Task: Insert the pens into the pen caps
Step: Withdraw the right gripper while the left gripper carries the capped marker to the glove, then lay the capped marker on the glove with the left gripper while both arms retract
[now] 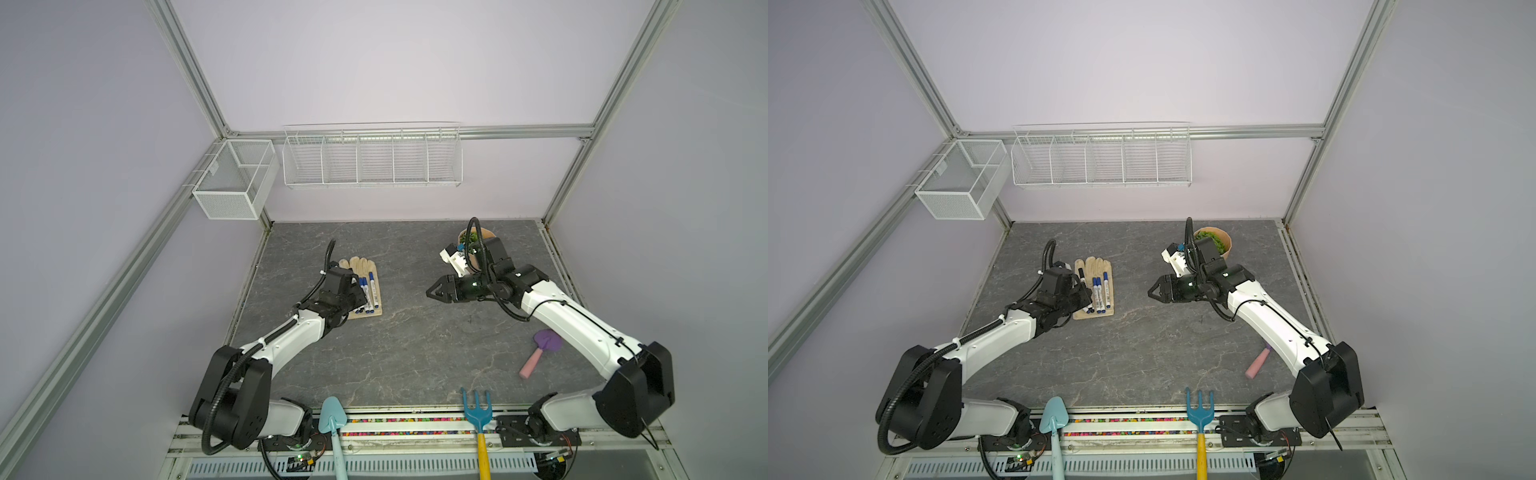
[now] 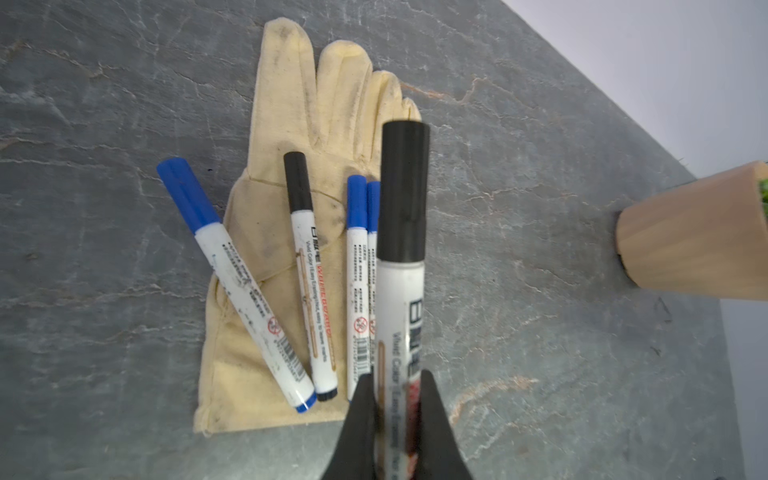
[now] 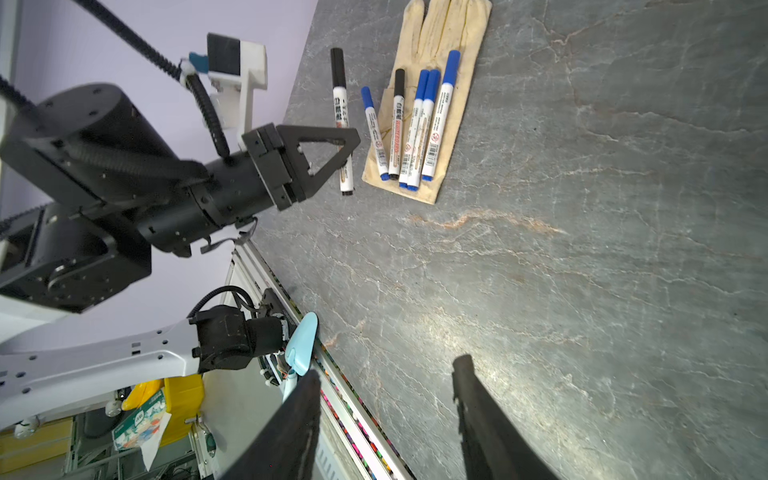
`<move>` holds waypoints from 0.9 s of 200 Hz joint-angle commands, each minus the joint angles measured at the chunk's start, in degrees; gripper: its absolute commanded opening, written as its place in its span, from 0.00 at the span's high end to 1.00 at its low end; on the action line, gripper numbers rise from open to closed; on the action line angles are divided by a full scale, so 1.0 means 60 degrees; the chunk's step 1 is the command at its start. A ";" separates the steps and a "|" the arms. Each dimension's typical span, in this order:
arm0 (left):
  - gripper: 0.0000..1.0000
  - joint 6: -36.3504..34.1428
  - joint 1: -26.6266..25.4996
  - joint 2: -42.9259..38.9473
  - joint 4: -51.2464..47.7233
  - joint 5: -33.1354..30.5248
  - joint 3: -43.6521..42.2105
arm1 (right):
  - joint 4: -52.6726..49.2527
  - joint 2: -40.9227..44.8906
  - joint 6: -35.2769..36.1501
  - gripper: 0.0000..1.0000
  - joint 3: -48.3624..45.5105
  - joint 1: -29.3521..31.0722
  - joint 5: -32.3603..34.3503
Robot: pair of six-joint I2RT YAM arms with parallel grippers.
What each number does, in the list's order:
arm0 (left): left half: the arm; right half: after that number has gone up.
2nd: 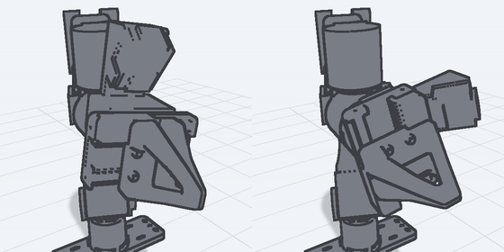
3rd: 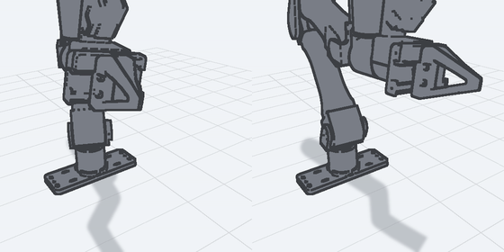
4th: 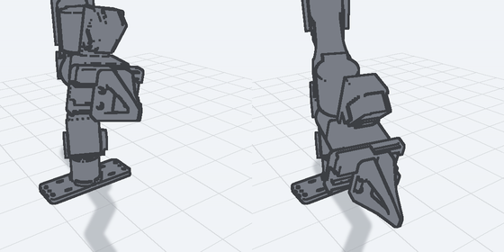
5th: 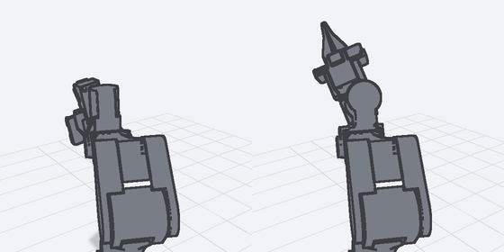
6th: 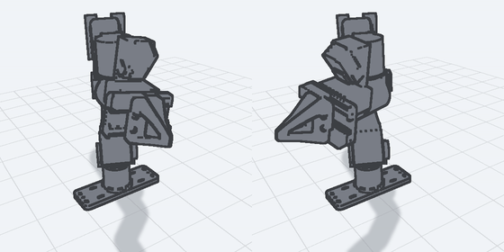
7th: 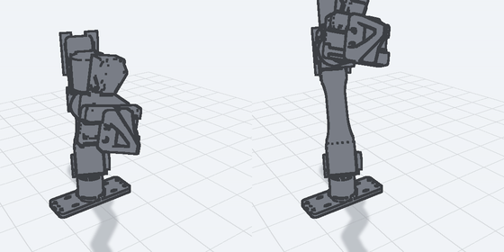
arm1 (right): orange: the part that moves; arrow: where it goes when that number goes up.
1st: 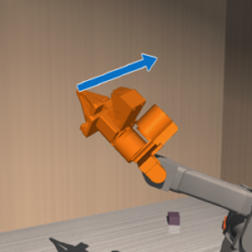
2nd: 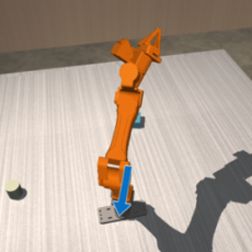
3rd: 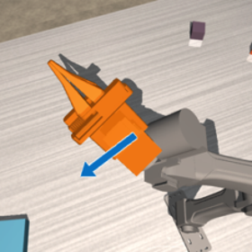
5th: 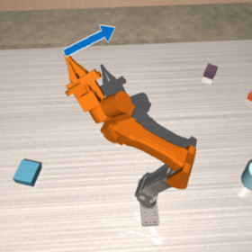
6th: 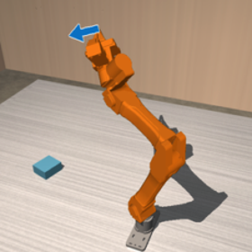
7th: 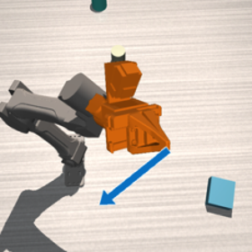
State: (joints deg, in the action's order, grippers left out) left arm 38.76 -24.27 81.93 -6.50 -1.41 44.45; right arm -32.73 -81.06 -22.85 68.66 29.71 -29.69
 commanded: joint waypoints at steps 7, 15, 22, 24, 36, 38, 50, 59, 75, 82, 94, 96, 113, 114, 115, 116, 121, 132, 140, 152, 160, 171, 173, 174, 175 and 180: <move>0.87 -0.0431 0.0120 0.1012 -0.0567 0.0069 0.1068 | -0.0526 0.0468 0.0491 0.46 -0.0207 0.0028 0.0261; 0.85 -0.0487 0.0130 0.1315 -0.0707 0.0184 0.1318 | -0.0604 0.0525 0.0550 0.46 -0.0223 0.0013 0.0328; 0.83 -0.0496 0.0129 0.1526 -0.0756 0.0200 0.1467 | -0.0661 0.0563 0.0601 0.46 -0.0245 0.0003 0.0359; 0.83 -0.0487 0.0140 0.1581 -0.0771 0.0208 0.1509 | -0.0677 0.0579 0.0619 0.46 -0.0251 0.0000 0.0374; 0.80 -0.0431 0.0141 0.1813 -0.0720 0.0153 0.1639 | -0.0730 0.0644 0.0655 0.46 -0.0309 -0.0025 0.0406; 0.79 -0.0427 0.0143 0.1846 -0.0711 0.0141 0.1662 | -0.0742 0.0658 0.0658 0.46 -0.0322 -0.0022 0.0396; 0.76 -0.0363 0.0160 0.2051 -0.0712 0.0097 0.1778 | -0.0802 0.0716 0.0688 0.46 -0.0394 -0.0056 0.0429; 0.74 -0.0351 0.0169 0.2144 -0.0772 0.0043 0.1860 | -0.0836 0.0769 0.0727 0.46 -0.0446 -0.0075 0.0426; 0.73 -0.0300 0.0169 0.2264 -0.0811 -0.0055 0.1898 | -0.0912 0.0858 0.0768 0.46 -0.0538 -0.0104 0.0484; 0.73 -0.0280 0.0191 0.2275 -0.0839 -0.0099 0.1894 | -0.0937 0.0899 0.0796 0.46 -0.0560 -0.0118 0.0481; 0.73 -0.0243 0.0190 0.2264 -0.0866 -0.0140 0.1867 | -0.0966 0.0961 0.0828 0.46 -0.0601 -0.0147 0.0531; 0.73 -0.0248 0.0192 0.2252 -0.0858 -0.0144 0.1858 | -0.0966 0.0957 0.0833 0.46 -0.0614 -0.0159 0.0538; 0.73 -0.0251 0.0181 0.2005 -0.0827 -0.0043 0.1794 | -0.0854 0.1054 0.0714 0.45 -0.0737 -0.0218 0.0631; 0.73 -0.0257 0.0187 0.1975 -0.0824 -0.0028 0.1785 | -0.0834 0.1056 0.0701 0.46 -0.0759 -0.0234 0.0637; 0.73 -0.0268 0.0182 0.1953 -0.0822 -0.0021 0.1781 | -0.0810 0.1065 0.0687 0.45 -0.0777 -0.0249 0.0639; 0.73 -0.0274 0.0188 0.1927 -0.0814 -0.0010 0.1772 | -0.0790 0.1069 0.0673 0.45 -0.0786 -0.0257 0.0641; 0.72 -0.0293 0.0182 0.1769 -0.0783 0.0025 0.1729 | -0.0703 0.1102 0.0622 0.45 -0.0846 -0.0303 0.0663; 0.71 -0.0311 0.0190 0.1315 -0.0798 -0.0003 0.1619 | -0.0628 0.1169 0.0490 0.45 -0.0931 -0.0440 0.1021; 0.69 -0.0338 0.0184 0.0853 -0.0844 -0.0141 0.1476 | -0.0499 0.1294 0.0415 0.45 -0.1045 -0.0591 0.1473; 0.64 -0.0461 0.0191 -0.0006 -0.0902 -0.0613 0.1143 | -0.0321 0.1612 0.0309 0.45 -0.1262 -0.0890 0.2621; 0.62 -0.0635 0.0191 -0.0644 -0.1024 -0.1097 0.0864 | -0.0093 0.1934 0.0316 0.44 -0.1505 -0.1145 0.3748; 0.62 -0.1030 0.0181 -0.1569 -0.1227 -0.1864 0.0473 | 0.0258 0.2458 0.0394 0.44 -0.1960 -0.1467 0.5613; 0.62 -0.1108 0.0190 -0.1720 -0.1270 -0.2000 0.0392 | 0.0333 0.2540 0.0432 0.43 -0.2049 -0.1532 0.5994; 0.62 -0.1133 0.0191 -0.1806 -0.1302 -0.2076 0.0360 | 0.0382 0.2590 0.0465 0.43 -0.2096 -0.1558 0.6138; 0.62 -0.1167 0.0185 -0.1886 -0.1325 -0.2159 0.0321 | 0.0473 0.2637 0.0489 0.43 -0.2156 -0.1585 0.6138; 0.62 -0.1372 0.0192 -0.2353 -0.1425 -0.2664 0.0125 | 0.0676 0.2839 0.0680 0.43 -0.2437 -0.1724 0.7195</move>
State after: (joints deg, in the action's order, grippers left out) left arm 35.31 -23.51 77.73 -12.21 -5.89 49.23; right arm -34.26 -69.95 -20.16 59.00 22.90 -11.44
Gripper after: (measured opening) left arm 0.380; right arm 0.563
